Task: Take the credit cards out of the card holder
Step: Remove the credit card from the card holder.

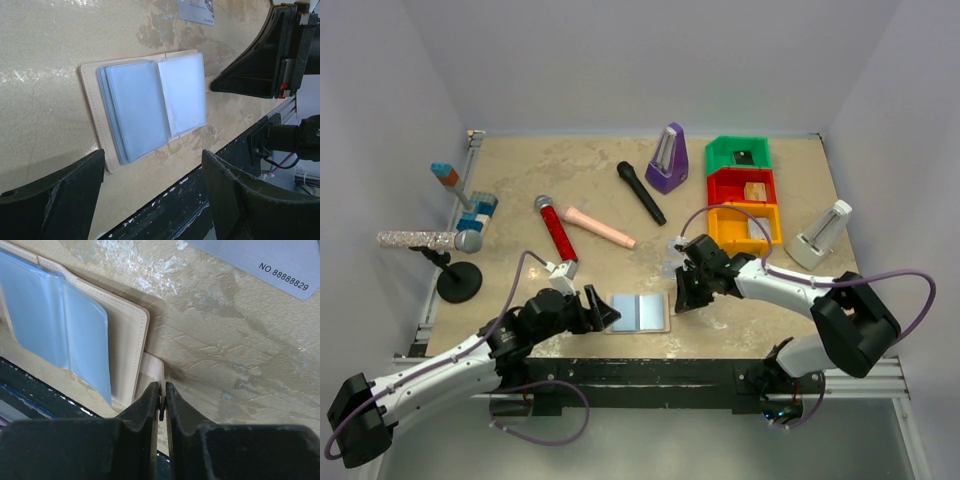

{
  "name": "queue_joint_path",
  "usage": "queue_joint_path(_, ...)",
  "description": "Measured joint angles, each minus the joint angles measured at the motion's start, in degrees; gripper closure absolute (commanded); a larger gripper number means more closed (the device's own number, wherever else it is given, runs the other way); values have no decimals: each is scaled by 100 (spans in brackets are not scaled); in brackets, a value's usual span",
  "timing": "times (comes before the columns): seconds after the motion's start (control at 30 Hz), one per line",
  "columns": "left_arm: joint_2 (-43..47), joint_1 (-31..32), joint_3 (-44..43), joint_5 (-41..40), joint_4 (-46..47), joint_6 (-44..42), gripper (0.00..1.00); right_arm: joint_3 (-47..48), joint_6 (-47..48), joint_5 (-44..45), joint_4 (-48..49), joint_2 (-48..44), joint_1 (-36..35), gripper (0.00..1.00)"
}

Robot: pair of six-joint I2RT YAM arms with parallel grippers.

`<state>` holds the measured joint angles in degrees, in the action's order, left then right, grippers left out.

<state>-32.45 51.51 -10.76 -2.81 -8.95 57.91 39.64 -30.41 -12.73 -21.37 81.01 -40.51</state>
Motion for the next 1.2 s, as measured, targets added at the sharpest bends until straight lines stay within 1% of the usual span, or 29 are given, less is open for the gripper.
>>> queue_joint_path(0.07, -68, 0, 0, 7, 44, -2, 18, 0, -2, -24, 37, 2, 2, 99)
queue_joint_path(0.1, -101, 0, -4, 7, 63, -2, 18, 0, -4, -31, 68, 2, 2, 100)
queue_joint_path(0.4, -426, 0, -76, 7, 236, -44, 18, -227, -160, -98, 365, -157, -168, 100)
queue_joint_path(0.67, -1088, 0, -262, 46, 584, -72, 19, -400, -442, -186, 468, -341, -352, 100)
queue_joint_path(1.2, -1471, 0, -262, 133, 863, -153, 19, -400, -522, -195, 474, -348, -376, 100)
